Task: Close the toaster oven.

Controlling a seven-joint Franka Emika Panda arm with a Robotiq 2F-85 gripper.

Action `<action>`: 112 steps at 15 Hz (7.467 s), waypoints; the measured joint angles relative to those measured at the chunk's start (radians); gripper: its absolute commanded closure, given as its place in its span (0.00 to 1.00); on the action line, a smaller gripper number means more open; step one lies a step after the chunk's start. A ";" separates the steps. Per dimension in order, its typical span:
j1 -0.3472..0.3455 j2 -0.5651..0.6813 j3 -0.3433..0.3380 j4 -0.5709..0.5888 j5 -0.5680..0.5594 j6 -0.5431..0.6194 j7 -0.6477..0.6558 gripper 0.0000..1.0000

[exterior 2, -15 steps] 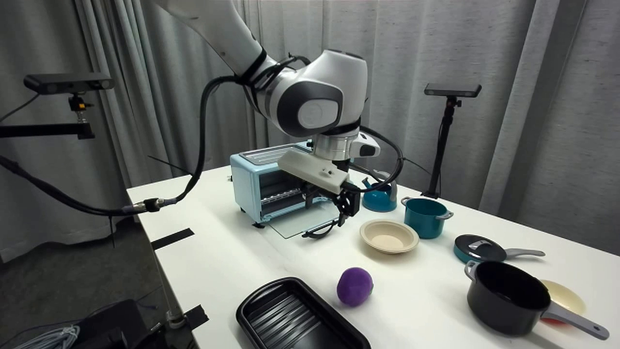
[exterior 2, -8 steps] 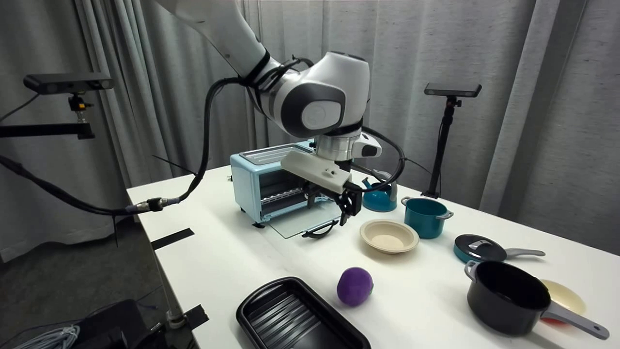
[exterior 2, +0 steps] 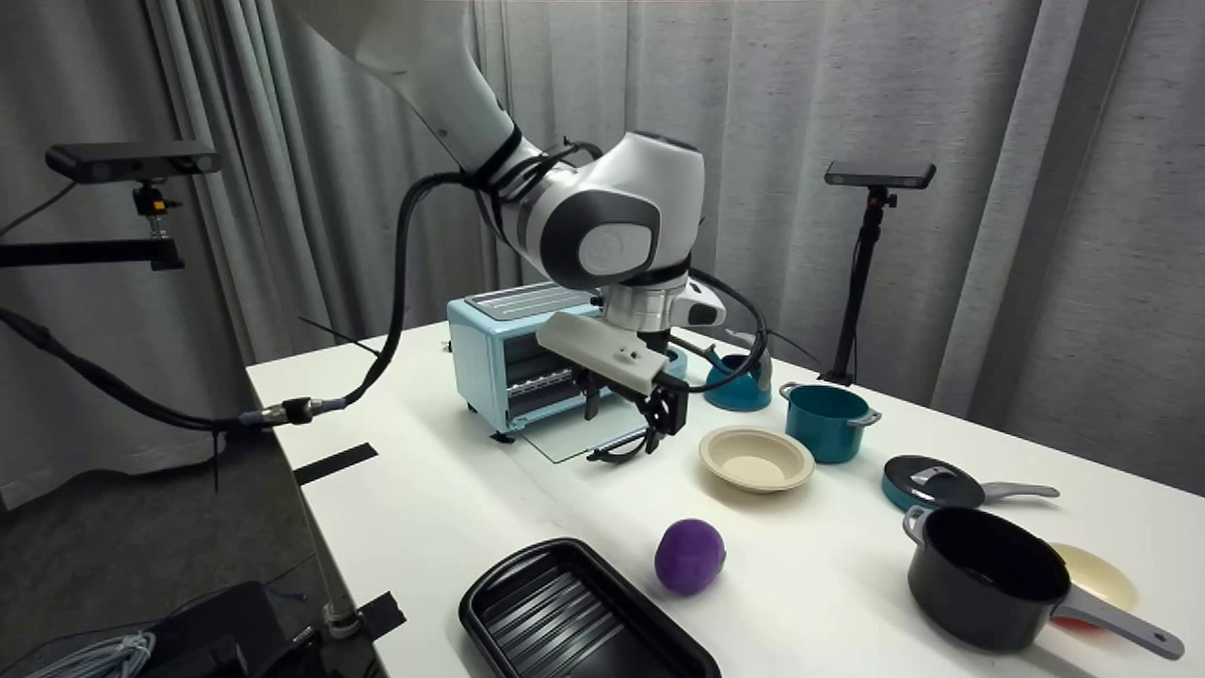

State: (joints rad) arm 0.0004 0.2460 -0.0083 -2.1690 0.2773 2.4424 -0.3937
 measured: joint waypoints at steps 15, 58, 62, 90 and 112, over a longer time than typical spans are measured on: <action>-0.019 0.272 0.038 0.121 -0.078 0.248 0.083 0.00; -0.151 0.367 0.186 0.281 -0.046 0.248 0.162 0.00; -0.149 0.361 0.201 0.305 -0.045 0.247 0.162 0.00; -0.147 0.309 0.279 0.385 0.027 0.185 0.162 0.00; -0.113 0.300 0.329 0.447 0.104 0.162 0.161 0.00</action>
State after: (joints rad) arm -0.1125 0.5463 0.3208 -1.7222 0.3811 2.6044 -0.2329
